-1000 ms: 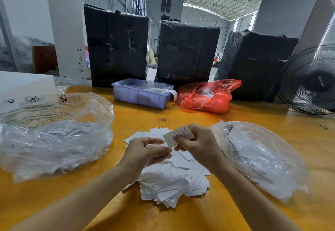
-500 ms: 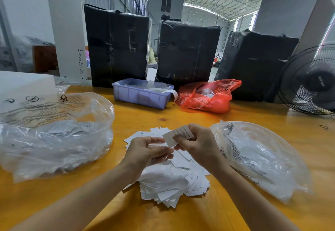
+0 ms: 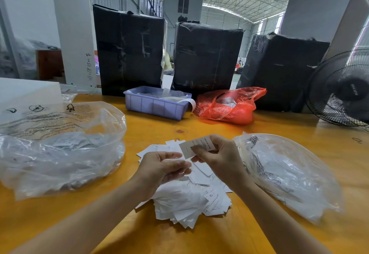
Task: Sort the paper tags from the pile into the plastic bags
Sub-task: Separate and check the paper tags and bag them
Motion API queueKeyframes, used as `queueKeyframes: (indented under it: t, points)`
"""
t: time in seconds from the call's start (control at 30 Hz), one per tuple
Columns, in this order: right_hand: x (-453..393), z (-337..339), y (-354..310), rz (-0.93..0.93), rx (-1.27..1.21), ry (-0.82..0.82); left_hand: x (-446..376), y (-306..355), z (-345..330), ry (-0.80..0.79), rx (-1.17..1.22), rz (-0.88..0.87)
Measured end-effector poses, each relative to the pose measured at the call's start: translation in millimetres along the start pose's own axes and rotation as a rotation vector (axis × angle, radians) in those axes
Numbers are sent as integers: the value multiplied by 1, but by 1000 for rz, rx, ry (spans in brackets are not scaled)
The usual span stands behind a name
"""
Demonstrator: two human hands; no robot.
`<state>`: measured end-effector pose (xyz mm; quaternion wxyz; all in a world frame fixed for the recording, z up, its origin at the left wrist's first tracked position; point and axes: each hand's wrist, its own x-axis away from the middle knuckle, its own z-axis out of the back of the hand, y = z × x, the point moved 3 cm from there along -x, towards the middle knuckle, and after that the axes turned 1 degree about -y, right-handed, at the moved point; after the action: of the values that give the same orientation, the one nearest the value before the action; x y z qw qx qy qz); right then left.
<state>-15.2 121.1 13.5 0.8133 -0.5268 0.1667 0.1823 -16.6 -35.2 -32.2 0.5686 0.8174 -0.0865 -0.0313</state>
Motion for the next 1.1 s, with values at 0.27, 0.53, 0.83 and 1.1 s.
queueKeyframes:
  t: [0.27, 0.53, 0.83, 1.1]
  points:
    - [1, -5, 3, 33, 82, -6, -1, -2, -3, -64, 29, 53]
    - [3, -7, 1, 59, 18, 28, 0, -4, -4, -72, 70, 101]
    - [4, -7, -2, 95, -18, 39, -2, -5, -4, -109, 162, 160]
    - [6, -6, -4, 110, -48, 49, -1, -5, -7, -113, 195, 177]
